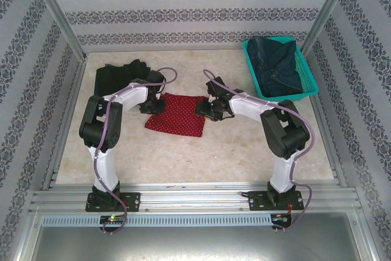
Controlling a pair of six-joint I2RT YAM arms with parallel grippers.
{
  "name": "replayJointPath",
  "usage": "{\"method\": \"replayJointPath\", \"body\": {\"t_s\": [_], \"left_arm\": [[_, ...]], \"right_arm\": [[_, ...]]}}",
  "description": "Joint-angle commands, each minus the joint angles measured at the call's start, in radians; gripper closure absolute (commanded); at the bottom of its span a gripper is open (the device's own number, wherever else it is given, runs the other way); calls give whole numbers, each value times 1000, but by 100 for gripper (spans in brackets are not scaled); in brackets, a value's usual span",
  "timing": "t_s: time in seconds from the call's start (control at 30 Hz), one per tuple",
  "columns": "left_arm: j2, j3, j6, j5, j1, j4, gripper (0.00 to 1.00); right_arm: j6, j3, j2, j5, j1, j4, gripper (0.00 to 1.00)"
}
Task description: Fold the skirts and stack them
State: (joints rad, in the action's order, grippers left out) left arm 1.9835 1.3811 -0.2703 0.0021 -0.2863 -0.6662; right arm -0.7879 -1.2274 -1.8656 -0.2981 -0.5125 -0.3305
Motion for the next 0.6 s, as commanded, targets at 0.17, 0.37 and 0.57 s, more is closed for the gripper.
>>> {"method": "replayJointPath", "body": {"t_s": [0.17, 0.37, 0.57], "left_arm": [[-4, 41, 48, -205, -14, -50, 100], [-79, 155, 45, -326, -37, -99, 100], [-68, 349, 91, -294, 16, -193, 100]], "right_arm": [[28, 43, 275, 284, 22, -21, 2], [106, 45, 376, 402, 52, -94, 2], [147, 107, 465, 499, 68, -79, 2]]}}
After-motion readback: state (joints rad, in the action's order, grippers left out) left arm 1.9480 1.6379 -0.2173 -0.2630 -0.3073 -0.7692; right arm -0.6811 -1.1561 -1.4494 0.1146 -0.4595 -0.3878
